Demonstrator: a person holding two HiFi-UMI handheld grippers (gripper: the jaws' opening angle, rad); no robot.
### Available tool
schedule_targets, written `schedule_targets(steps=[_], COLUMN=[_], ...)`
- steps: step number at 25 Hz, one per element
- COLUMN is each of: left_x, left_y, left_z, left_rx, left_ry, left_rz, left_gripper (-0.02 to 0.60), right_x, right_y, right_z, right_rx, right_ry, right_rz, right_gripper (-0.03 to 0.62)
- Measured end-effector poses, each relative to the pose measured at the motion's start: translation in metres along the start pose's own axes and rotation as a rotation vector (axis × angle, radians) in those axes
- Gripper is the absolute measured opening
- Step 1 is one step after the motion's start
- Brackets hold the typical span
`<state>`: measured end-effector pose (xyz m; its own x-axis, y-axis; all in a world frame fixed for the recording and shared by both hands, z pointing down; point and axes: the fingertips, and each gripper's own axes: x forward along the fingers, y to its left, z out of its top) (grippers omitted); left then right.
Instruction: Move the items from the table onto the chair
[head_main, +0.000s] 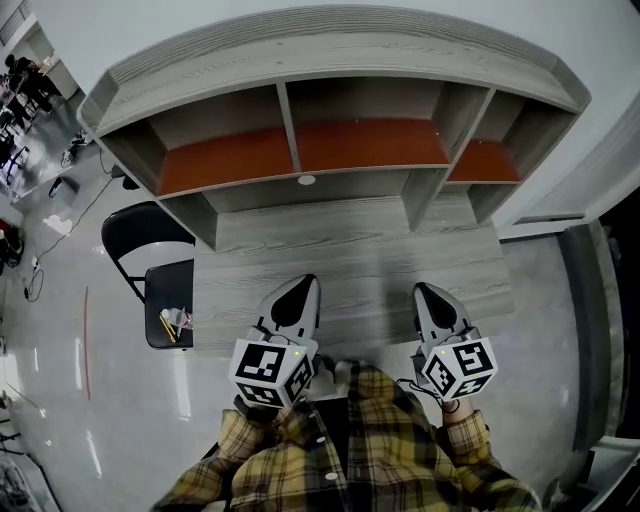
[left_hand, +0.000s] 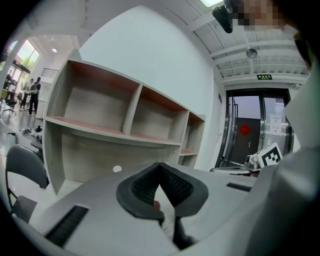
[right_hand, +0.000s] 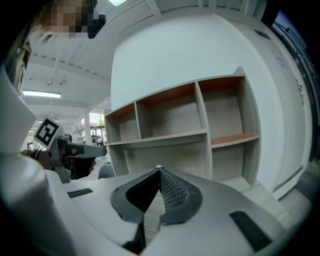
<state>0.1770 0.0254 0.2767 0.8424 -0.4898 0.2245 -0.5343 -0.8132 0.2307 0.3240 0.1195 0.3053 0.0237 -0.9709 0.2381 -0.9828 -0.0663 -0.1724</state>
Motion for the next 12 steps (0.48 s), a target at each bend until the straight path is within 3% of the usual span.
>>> schedule_targets(steps=[12], left_x=[-0.010], left_y=[-0.007], left_z=[0.001], left_rx=[0.027], left_ry=[0.007], left_rz=[-0.001], left_gripper=[0.005], right_x=[0.000], right_y=[0.024], right_z=[-0.003], right_rx=[0.033], right_ry=[-0.001], right_rz=[0.024], right_gripper=[0.017])
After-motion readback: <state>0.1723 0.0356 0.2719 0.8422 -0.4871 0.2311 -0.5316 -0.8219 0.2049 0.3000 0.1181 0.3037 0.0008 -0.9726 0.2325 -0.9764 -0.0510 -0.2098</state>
